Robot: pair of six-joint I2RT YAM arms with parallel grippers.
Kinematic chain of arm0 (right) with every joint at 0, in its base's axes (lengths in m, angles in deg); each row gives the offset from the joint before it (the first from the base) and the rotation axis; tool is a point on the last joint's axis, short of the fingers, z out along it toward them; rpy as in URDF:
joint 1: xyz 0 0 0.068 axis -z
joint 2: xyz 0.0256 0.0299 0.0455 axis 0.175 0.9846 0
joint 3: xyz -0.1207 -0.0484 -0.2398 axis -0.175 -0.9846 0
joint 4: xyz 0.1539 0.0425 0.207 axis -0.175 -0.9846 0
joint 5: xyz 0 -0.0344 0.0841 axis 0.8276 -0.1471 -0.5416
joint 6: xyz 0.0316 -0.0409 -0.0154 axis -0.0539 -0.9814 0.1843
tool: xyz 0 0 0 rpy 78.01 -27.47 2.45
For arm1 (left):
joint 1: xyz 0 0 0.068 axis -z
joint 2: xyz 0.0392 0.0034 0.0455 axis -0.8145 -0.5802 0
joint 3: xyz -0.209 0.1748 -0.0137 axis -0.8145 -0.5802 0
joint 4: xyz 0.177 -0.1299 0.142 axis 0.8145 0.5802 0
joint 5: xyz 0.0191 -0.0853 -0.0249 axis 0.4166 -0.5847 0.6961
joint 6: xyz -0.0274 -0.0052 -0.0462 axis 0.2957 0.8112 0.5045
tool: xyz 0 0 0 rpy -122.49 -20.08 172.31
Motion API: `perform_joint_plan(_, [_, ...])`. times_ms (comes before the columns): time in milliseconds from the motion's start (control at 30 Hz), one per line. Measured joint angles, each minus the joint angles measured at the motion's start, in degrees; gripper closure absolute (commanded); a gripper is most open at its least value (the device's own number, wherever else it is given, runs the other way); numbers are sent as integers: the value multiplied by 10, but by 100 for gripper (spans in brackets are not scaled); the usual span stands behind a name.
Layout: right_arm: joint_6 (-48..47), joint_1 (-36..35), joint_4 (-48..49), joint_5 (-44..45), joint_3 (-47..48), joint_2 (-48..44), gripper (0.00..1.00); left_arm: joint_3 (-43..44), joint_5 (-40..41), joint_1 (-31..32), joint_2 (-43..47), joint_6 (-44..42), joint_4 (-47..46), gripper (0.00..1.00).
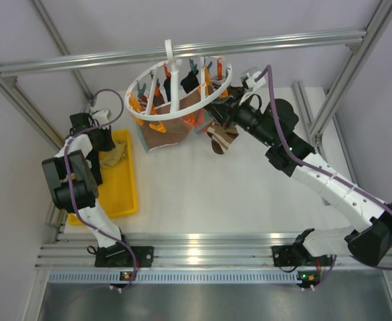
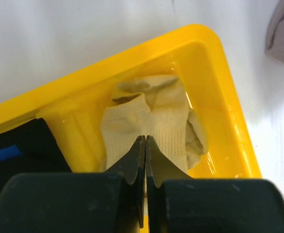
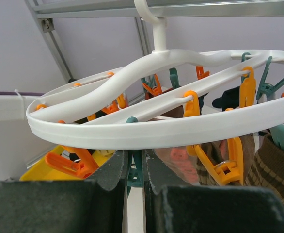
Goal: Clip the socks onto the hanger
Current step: Adjust the sock in the bin.
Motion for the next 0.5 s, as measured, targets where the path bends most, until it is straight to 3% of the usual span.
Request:
perform_joint_plan(167, [-6, 0, -1, 0, 0, 0, 100, -9, -15, 0, 50, -24, 28, 99])
perform_joint_plan(233, [-7, 0, -1, 0, 0, 0, 100, -16, -16, -1, 79, -42, 37, 75])
perform_joint_plan(267, [-7, 0, -1, 0, 0, 0, 100, -19, -17, -1, 90, -49, 40, 49])
perform_joint_plan(300, [-7, 0, -1, 0, 0, 0, 100, -21, -16, -1, 98, -57, 43, 43])
perform_joint_plan(500, [-7, 0, -1, -2, 0, 0, 100, -19, -9, -1, 75, -64, 55, 43])
